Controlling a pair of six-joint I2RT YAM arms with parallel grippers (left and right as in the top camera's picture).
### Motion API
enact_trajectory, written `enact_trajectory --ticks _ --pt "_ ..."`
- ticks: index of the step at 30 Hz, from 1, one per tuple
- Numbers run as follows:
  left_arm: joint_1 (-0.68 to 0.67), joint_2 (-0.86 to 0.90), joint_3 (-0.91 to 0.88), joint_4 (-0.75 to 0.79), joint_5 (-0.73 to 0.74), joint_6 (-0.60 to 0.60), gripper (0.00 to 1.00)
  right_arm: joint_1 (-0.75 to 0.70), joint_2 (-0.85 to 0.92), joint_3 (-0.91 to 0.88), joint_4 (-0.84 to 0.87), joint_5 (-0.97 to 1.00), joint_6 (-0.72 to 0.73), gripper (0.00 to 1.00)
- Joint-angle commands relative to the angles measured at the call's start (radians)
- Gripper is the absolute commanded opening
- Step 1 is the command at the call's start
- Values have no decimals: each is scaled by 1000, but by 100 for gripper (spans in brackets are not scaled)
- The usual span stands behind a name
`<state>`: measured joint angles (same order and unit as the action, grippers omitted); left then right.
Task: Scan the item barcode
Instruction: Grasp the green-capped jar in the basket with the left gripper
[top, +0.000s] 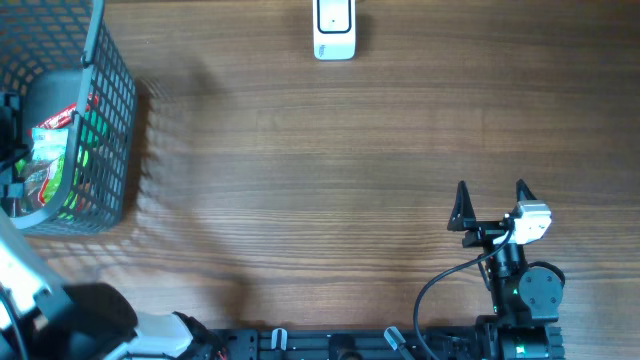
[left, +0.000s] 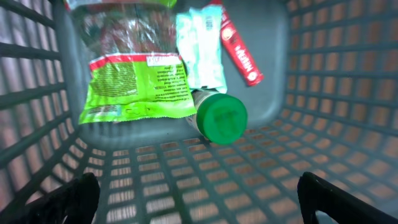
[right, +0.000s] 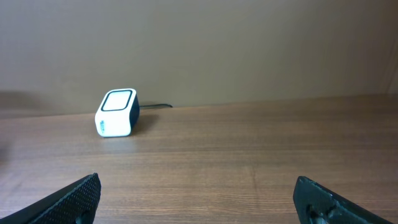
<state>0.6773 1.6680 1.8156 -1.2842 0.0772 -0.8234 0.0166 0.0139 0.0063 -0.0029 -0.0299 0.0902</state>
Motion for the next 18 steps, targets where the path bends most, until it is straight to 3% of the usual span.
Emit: enact_trajectory --ticks 1,10,18 --pt "5 87 18 16 75 -23 100 -3 3 -1 3 -16 14 100" --pt "-70 167 18 105 73 -34 100 -3 3 -1 3 -16 15 100" --pt "-159 179 18 172 -21 -103 99 -3 3 -1 3 -16 14 100"
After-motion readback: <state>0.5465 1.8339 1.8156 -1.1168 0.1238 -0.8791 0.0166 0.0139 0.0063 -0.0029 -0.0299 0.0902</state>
